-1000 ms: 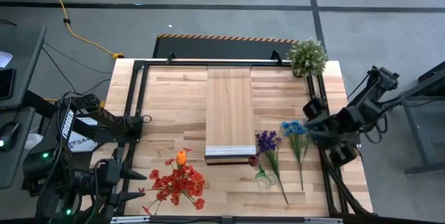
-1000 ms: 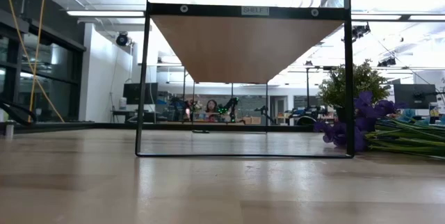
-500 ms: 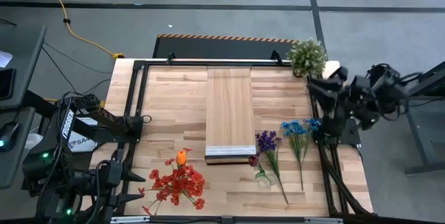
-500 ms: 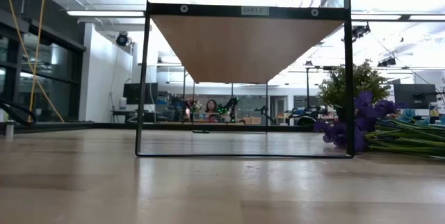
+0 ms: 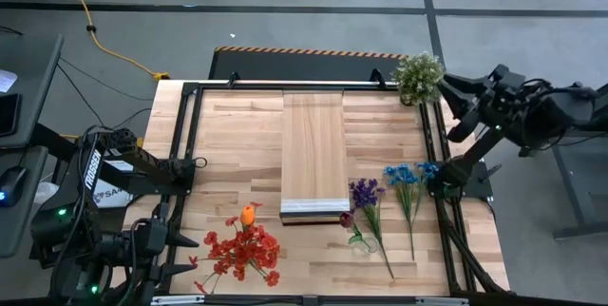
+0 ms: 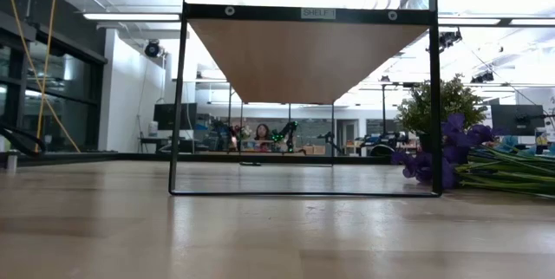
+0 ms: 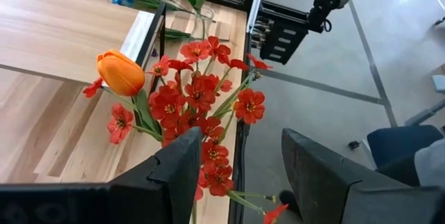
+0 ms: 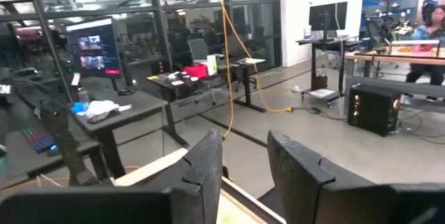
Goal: Pick and place flowers into a vace then onto a shelf
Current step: Put the blue flowers into the right transparent vase
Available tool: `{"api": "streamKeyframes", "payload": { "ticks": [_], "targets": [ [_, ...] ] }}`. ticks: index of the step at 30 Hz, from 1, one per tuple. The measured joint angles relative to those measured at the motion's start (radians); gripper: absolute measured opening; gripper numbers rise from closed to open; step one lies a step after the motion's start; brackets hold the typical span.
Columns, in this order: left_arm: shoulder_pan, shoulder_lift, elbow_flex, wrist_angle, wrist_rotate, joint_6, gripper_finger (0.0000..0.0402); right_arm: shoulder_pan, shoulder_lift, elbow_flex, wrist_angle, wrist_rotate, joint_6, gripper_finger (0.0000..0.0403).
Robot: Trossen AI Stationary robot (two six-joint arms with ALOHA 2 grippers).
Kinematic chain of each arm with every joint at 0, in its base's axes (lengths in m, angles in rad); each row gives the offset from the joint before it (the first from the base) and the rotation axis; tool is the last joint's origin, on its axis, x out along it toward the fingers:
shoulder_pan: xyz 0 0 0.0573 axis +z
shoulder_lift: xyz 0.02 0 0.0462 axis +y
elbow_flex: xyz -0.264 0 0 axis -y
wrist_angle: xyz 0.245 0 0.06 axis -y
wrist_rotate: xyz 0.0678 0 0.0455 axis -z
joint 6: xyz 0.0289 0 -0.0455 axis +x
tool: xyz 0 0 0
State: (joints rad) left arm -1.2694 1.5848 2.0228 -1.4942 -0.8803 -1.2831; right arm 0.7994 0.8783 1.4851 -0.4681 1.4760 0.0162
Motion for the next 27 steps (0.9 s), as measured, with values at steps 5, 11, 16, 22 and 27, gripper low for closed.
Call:
{"api": "streamKeyframes", "payload": {
  "ticks": [5,11,16,22,27],
  "targets": [
    [0.000,0.000,0.000,-0.001,-0.012,0.000,0.0232,0.000,-0.004,0.064,-0.092,0.007,0.011,0.0108],
    [0.000,0.000,0.000,0.000,-0.017,-0.003,0.0232,0.000,-0.028,0.128,-0.284,-0.048,0.124,0.0108],
    [0.000,0.000,0.000,0.000,-0.021,-0.003,0.0232,-0.023,-0.058,0.181,-0.684,-0.247,0.497,0.0108],
    [0.000,0.000,0.000,0.000,-0.024,-0.003,0.0232,-0.097,-0.061,0.162,-0.944,-0.417,0.854,0.0108],
    [0.000,0.000,0.000,0.001,-0.038,-0.004,0.0232,-0.172,-0.046,0.061,-0.975,-0.625,0.989,0.0108]
  ]
}}
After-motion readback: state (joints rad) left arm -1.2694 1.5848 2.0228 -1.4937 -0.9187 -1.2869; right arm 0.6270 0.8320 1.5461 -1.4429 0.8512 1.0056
